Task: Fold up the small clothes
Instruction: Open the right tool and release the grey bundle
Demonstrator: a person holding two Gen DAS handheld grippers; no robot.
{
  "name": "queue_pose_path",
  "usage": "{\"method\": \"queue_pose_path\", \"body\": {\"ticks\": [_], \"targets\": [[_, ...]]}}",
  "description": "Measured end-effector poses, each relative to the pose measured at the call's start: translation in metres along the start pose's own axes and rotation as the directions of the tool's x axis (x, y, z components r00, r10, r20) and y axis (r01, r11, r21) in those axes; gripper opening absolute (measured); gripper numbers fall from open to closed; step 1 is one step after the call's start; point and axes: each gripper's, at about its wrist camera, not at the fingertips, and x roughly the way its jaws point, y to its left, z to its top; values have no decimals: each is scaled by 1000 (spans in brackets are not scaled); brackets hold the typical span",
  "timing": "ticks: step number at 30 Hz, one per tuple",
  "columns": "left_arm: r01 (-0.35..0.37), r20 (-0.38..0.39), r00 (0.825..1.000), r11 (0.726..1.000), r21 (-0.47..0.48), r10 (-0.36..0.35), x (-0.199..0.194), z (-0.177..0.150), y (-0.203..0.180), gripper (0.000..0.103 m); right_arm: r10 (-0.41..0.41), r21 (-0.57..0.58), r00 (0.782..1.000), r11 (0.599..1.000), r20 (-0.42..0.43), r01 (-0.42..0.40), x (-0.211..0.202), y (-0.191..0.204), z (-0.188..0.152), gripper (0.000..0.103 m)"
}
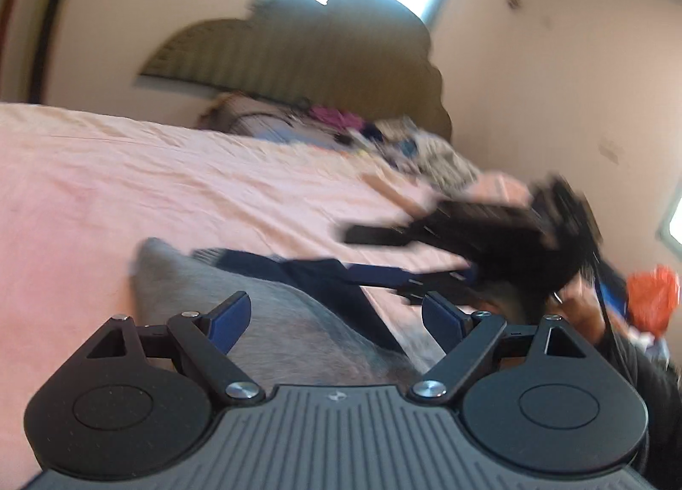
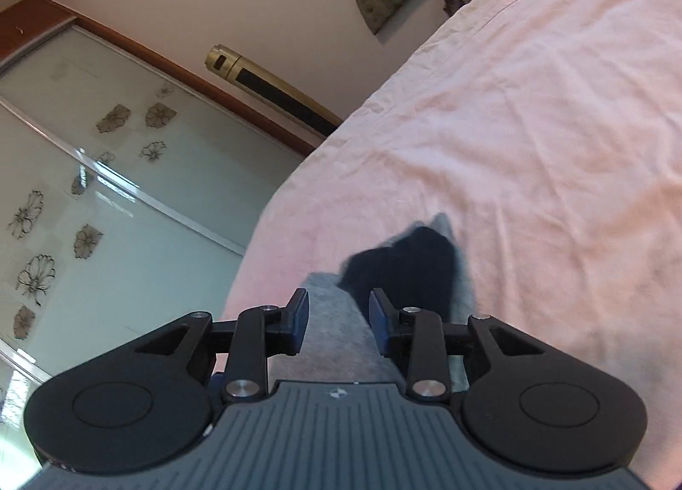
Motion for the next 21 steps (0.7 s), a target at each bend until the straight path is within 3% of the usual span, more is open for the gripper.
{"method": "queue_pose_path", "body": {"ticks": [2,3,4,6,10,12,13,14,15,16,18,20,21], "targets": [[-64,-108,992,997,44,69,31,-11,1,88,-39,-1,999,999,-33,39,34,-1,1,73],[-81,-134,987,995,55,88,40,-20,6,87,-86,-4,995,996,-57,86,50,-5,-1,76],[-91,-89,991,989,113,101,41,-31,9,87,-121,-19,990,993,-75,120,62,-11,-5,70],[-106,-38,992,965,240,118,41,-51,5,87,-88,-31,996,996,-14,88,58,-23,-15,58],[-104,-29,993,971,215,113,35,-43,2,88,-84,16,996,996,12,84,48,-45,-21,16],[-62,22,998,992,112,60,9,-35,10,88,-76,67,997,995,-6,76,35,-45,-15,18],[-36,57,998,999,32,34,-5,-30,22,89,-85,58,996,995,23,84,23,-41,-12,33],[-24,78,997,999,-45,27,-12,-23,34,92,-92,36,993,995,70,90,10,-36,-11,58],[-21,81,996,992,-121,31,-15,-18,49,94,-114,0,987,993,117,114,-2,-33,-9,75],[-24,66,997,981,-193,38,-12,-13,64,94,-158,-27,981,986,115,162,-4,-32,-7,102],[-78,-28,997,939,-335,73,9,-8,98,94,-244,-54,969,968,32,245,7,-41,-1,93],[-117,-138,988,895,-431,62,34,-10,122,92,-220,-66,976,973,8,220,12,-42,0,91],[-85,-110,993,894,-439,40,36,-11,126,93,-198,-62,980,979,-27,196,18,-41,1,90]]}}
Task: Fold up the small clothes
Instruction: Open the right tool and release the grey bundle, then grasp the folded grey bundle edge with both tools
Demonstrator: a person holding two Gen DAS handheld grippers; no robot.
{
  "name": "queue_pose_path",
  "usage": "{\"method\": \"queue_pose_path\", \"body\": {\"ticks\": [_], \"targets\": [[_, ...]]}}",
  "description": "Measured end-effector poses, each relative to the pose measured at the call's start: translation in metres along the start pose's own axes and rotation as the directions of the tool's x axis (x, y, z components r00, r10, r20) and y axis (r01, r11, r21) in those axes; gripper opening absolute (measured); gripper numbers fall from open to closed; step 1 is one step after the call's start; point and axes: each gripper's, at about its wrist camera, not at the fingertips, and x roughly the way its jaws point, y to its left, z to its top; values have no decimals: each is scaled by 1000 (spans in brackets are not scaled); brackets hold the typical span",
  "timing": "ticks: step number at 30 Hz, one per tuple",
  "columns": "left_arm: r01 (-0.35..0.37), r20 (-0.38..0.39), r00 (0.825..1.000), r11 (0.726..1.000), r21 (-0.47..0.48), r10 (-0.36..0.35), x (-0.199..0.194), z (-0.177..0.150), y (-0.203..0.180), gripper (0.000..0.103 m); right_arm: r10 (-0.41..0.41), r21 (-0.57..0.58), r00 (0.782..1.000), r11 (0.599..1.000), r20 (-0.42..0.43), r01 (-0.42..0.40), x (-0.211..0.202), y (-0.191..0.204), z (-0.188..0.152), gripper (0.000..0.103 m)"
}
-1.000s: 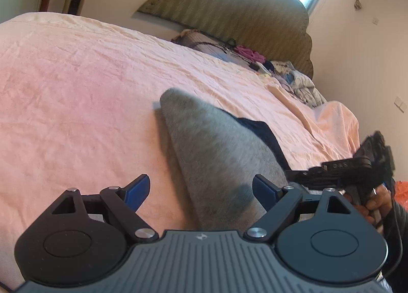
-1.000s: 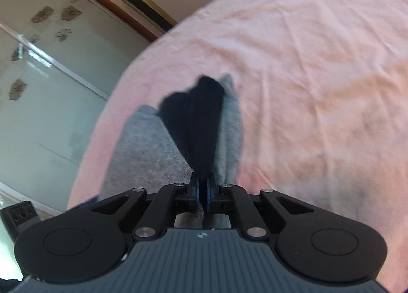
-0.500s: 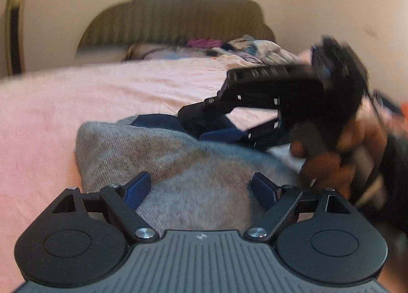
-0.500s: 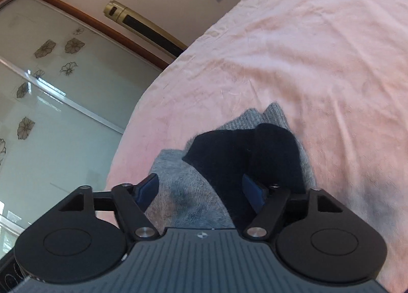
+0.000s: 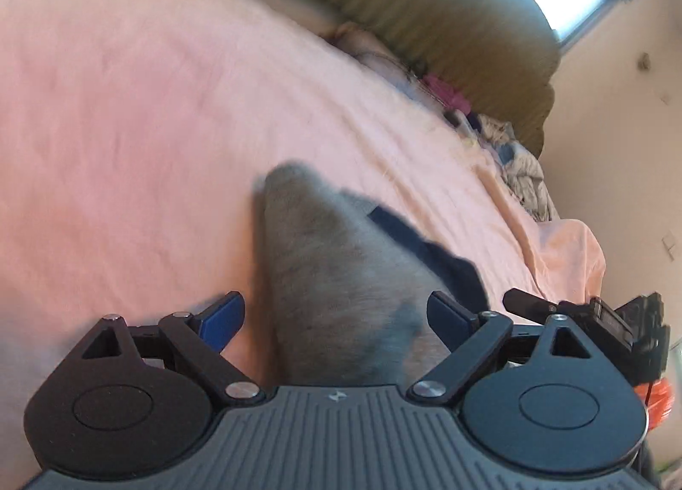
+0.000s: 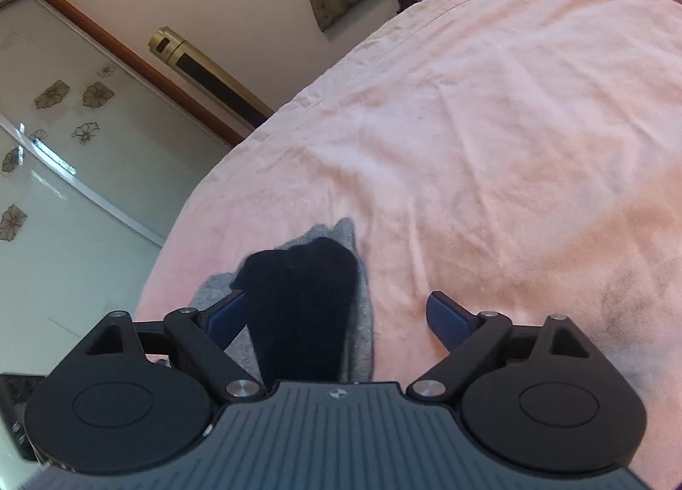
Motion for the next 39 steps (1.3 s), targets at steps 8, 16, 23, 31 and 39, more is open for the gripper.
{"method": "queue_pose_path", "body": {"ticks": [8,16,23,31,39], "targets": [[55,-57,997,998,-20,-56,16,-2,-1,31,50,-35,991,998,-123,-54,27,18,-9,30],[-24,116,993,987,158,6,-26,47,-22,28,180,-99,984,979,-11,-180,18,63,1,26],[-52,-12,999,999,2,52,-24,57,37,52,71,40,997,997,-30,-70,59,54,22,59],[0,-75,997,1000,31,3,-46,-22,35,24,66,-27,980,997,-186,-73,21,48,-52,27],[-203,86,979,910,361,184,-95,-47,6,27,7,-131,984,991,-177,-31,8,68,-76,32]]}}
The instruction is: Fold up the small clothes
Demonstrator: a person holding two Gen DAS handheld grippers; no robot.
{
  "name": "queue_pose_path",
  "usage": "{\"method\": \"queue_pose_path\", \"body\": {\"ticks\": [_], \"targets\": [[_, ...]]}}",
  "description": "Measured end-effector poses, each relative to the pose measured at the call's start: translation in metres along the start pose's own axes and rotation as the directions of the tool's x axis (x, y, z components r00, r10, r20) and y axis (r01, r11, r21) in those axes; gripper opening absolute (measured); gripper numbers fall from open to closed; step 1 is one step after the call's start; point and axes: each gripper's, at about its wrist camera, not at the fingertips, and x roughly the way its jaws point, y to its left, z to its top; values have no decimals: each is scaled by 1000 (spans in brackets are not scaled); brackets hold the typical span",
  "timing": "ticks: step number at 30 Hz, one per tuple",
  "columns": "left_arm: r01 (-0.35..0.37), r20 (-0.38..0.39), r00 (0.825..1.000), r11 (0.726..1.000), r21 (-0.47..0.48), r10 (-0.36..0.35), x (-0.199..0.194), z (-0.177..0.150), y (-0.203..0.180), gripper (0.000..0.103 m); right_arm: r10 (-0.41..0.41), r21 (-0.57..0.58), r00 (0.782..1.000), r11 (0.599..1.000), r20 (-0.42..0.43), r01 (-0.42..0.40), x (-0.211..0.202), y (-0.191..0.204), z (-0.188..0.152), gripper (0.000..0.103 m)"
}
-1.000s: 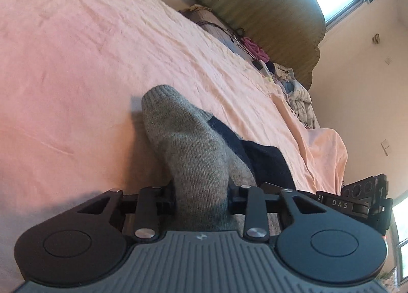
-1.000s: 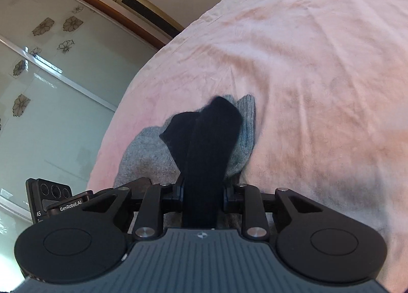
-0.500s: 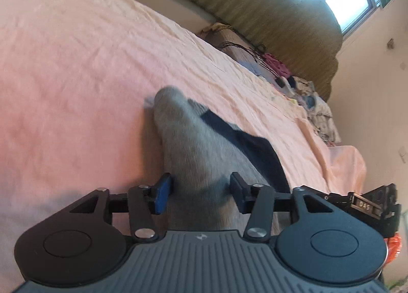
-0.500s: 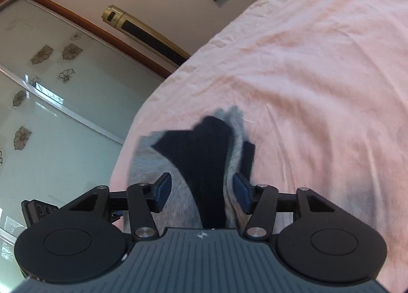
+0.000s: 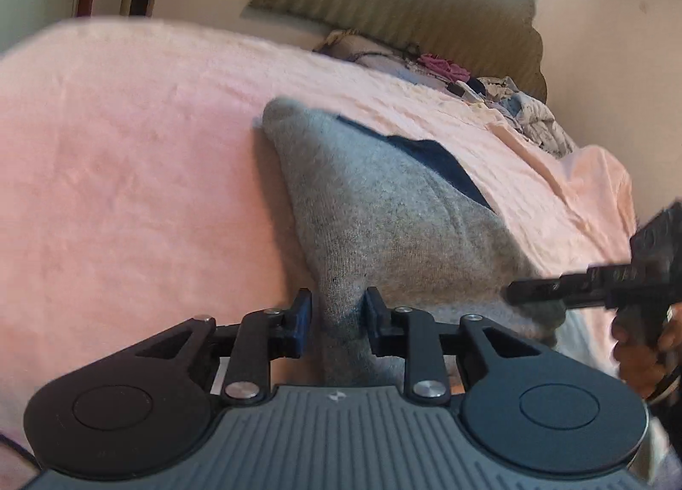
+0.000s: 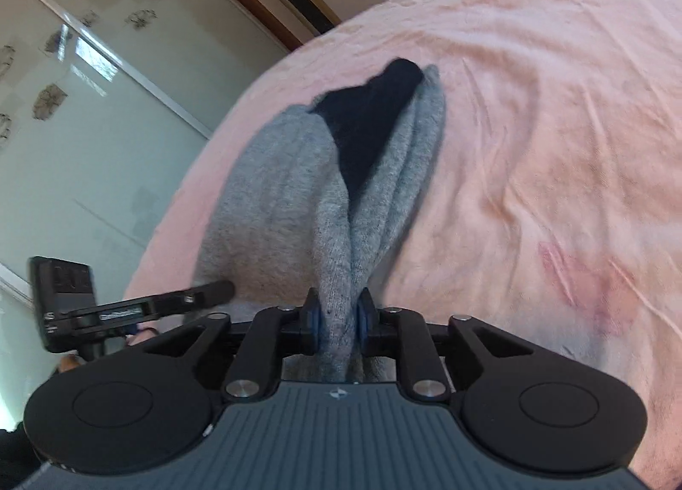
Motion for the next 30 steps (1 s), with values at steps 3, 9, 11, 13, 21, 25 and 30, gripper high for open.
{"method": "queue_pose_path", "body": {"ticks": [3,9,11,13,21,25,30], "targets": [[-110,186,980,961,252,63,-40,-23,-36,70,56,86,993,994,102,-65,-31,-7,-4,47],[-173,216,974,861,478,76,-29,-51,-75,89,55,65,994,996,99,-62,-52,6,-14,47],[-186,206,974,857,480,96,-18,-49,-76,80,32,32,997,999,64,-34,-45,12,-15,42],[-182,164,980,851,493,114,-7,-49,-76,73,-10,6,999,1000,46,10,-39,16,-16,40],[-211,156,976,835,508,152,4,-54,-75,14,-52,-10,999,999,9,52,-26,11,-16,39],[-212,166,974,883,420,155,-13,-42,-59,8,-31,-49,999,998,24,32,-31,23,-15,20],[-219,106,976,885,412,192,-1,-54,-46,7,-42,-60,999,997,-23,41,-31,20,-23,17]]}}
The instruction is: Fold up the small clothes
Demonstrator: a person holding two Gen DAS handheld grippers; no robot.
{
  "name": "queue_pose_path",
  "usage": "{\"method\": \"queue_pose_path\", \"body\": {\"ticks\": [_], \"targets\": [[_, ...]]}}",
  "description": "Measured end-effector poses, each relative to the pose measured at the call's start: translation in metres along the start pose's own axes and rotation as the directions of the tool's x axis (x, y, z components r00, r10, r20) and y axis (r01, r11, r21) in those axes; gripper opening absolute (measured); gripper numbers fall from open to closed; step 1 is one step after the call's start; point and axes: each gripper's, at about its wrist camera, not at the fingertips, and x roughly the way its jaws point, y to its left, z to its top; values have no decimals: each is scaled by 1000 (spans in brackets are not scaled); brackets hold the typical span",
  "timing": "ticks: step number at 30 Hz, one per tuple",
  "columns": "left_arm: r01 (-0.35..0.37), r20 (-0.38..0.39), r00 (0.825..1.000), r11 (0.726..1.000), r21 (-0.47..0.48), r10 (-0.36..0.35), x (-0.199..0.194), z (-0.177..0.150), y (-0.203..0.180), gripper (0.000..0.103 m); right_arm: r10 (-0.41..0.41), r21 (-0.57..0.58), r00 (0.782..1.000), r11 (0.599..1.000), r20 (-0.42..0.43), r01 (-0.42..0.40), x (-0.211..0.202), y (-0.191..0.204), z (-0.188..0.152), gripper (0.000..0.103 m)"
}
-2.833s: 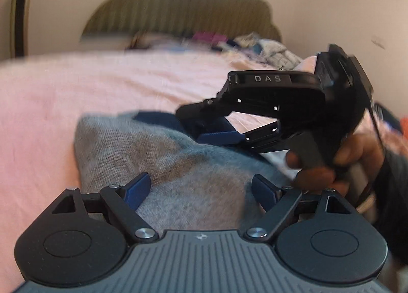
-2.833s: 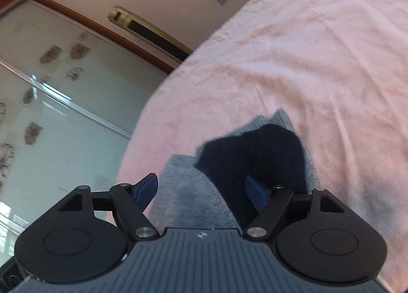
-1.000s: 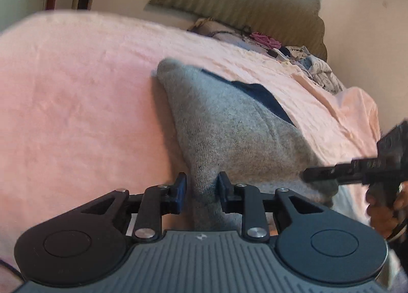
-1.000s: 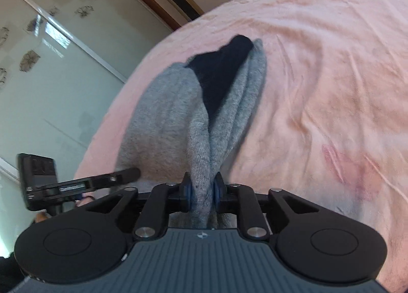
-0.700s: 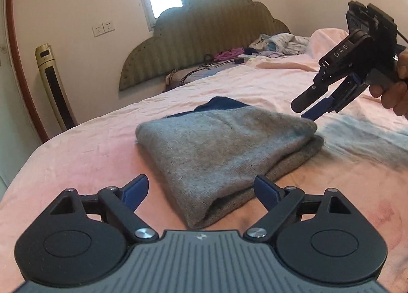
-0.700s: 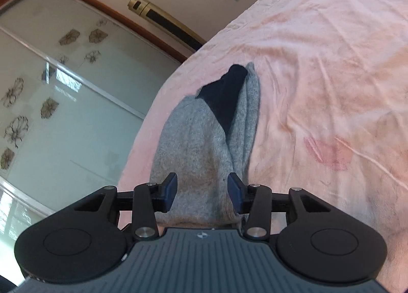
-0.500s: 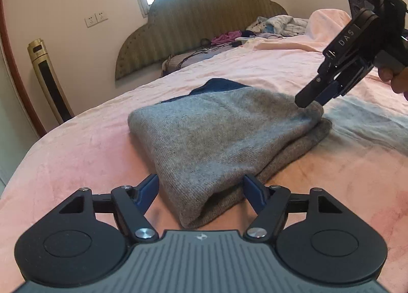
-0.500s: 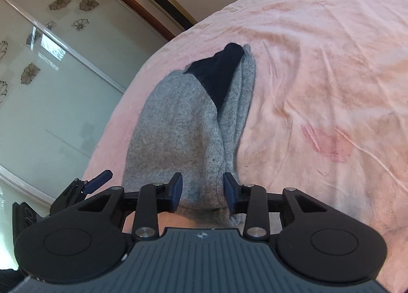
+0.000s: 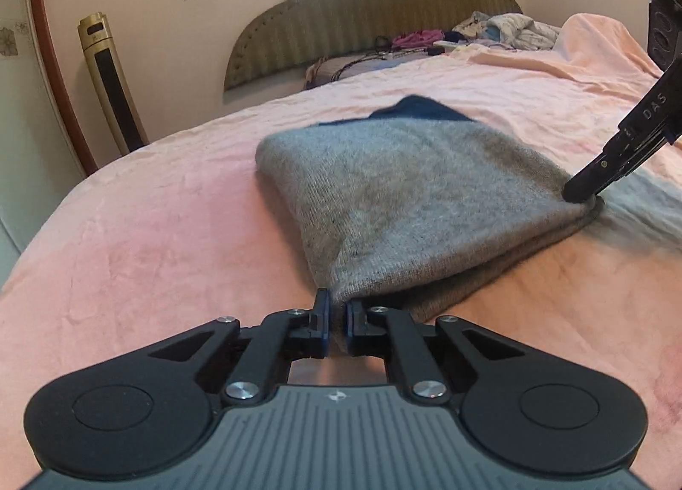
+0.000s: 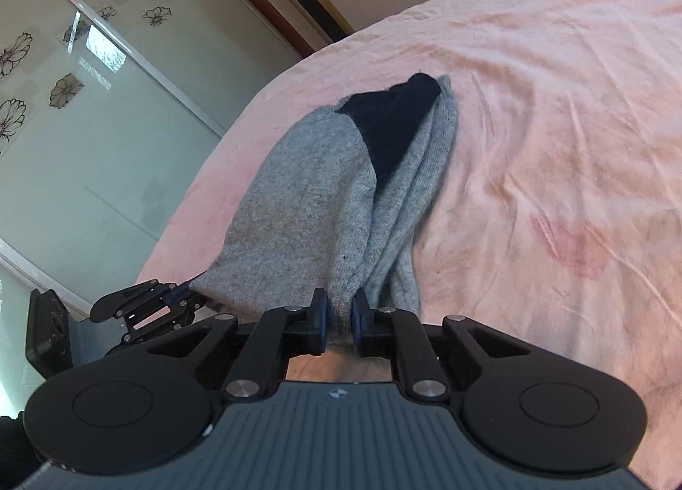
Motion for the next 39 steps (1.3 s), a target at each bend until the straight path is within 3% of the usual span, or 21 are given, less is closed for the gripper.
{"method": "queue_pose_path", "body": {"ticks": [1,3,6,7,9,11,13,16,18,19,20,21,23,26,28,30,32,33,35,37,39], "targets": [[2,14,1000,1000,16,-2,-4,0,-3,7,-30,17,999,999,-16,30,7,-8,-2,11],[89,-10,996,996,10,-89,-16,3,-1,20,22,81,1000,997,6,-22,7,-20,-3,10],[233,56,972,970,-62,-230,-41,10,20,36,39,67,996,997,82,-45,-15,-13,5,37],[265,82,963,959,-102,-258,-46,16,27,41,39,60,991,997,126,-47,-23,-12,9,59],[294,159,951,936,-194,-266,-46,35,37,67,36,51,979,998,200,-47,-32,-8,26,65],[254,203,957,939,-232,-209,-31,55,31,78,43,64,964,996,261,-62,-27,-4,49,65],[197,180,971,955,-220,-159,0,66,15,78,99,56,955,991,278,-119,-5,5,75,65],[140,48,990,968,-211,-133,50,66,-5,77,147,44,964,986,223,-160,45,22,105,69],[84,31,996,988,-130,-80,65,51,-16,84,34,11,986,999,163,-37,79,28,113,86],[94,19,996,986,-138,-93,66,50,-15,85,-45,-22,991,999,126,48,97,28,112,89],[109,15,994,978,-176,-108,67,50,-9,87,-68,-87,989,993,130,80,105,26,109,89],[113,7,994,976,-187,-113,69,49,-7,88,-60,-138,984,987,166,83,106,24,103,89],[110,4,994,977,-183,-111,69,50,-6,89,-39,-110,986,992,162,58,104,17,105,89],[113,27,994,971,-210,-110,51,50,-3,89,-88,-135,987,985,137,107,99,27,107,83],[141,28,990,948,-285,-139,37,45,10,89,-110,-85,984,989,139,123,81,33,103,80],[169,3,983,907,-386,-182,33,40,25,89,-53,-89,982,994,182,70,52,35,84,83],[164,-44,977,872,-462,-207,43,33,37,89,-67,-90,980,992,185,85,43,33,66,84],[149,-59,978,873,-464,-198,48,31,38,89,-101,-112,982,986,162,120,46,33,59,83],[113,-76,985,909,-401,-156,50,34,31,88,-262,-203,960,939,103,278,67,32,43,71],[103,-94,984,918,-383,-149,47,35,27,88,-277,-328,948,891,159,315,69,34,30,70],[118,-101,979,902,-416,-175,42,33,33,88,-286,-292,948,903,136,315,64,33,36,70]]}}
